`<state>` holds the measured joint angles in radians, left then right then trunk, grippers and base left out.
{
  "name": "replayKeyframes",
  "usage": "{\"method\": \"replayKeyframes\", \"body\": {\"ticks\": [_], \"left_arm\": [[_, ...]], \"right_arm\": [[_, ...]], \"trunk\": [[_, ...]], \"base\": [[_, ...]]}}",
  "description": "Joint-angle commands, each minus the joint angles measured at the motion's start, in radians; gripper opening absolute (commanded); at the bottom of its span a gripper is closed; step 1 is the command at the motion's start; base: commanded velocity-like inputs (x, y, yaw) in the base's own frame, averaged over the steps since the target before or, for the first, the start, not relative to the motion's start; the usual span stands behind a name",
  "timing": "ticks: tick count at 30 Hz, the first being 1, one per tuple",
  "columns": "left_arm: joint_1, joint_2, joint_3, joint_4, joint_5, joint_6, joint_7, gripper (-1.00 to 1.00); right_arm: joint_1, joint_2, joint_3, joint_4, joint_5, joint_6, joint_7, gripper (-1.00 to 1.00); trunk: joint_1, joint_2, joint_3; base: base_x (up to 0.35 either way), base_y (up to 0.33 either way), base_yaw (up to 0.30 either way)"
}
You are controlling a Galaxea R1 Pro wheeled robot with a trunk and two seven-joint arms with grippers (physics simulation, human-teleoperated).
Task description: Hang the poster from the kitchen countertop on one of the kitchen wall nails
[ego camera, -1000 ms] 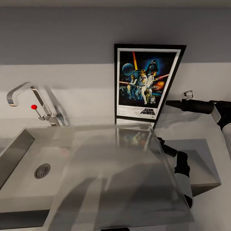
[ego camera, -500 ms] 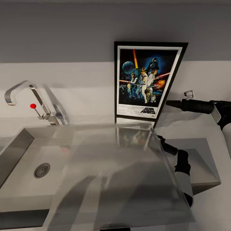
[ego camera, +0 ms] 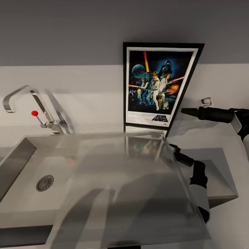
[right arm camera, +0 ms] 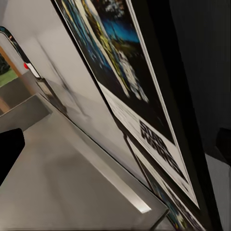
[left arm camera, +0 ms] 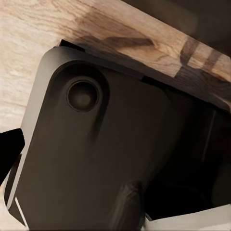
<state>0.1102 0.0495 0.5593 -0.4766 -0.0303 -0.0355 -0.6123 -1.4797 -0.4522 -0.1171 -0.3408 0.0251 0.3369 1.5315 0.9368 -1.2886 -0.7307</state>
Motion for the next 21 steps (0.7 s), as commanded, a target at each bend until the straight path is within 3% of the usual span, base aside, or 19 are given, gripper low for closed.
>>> {"method": "replayKeyframes", "body": {"ticks": [1, 21], "left_arm": [[0.0, 0.0, 0.004, -0.001, -0.003, -0.003, -0.005, 1.0], [-0.001, 0.0, 0.004, -0.001, -0.003, -0.003, -0.004, 1.0]], "right_arm": [[-0.001, -0.001, -0.004, 0.0, 0.002, 0.01, 0.004, 1.0], [-0.001, -0.003, -0.004, 0.0, 0.002, 0.01, 0.005, 1.0]], "trunk": [[0.0, 0.0, -0.002], [0.0, 0.0, -0.006]], "base": [[0.0, 0.0, 0.0], [0.0, 0.0, 0.0]]}}
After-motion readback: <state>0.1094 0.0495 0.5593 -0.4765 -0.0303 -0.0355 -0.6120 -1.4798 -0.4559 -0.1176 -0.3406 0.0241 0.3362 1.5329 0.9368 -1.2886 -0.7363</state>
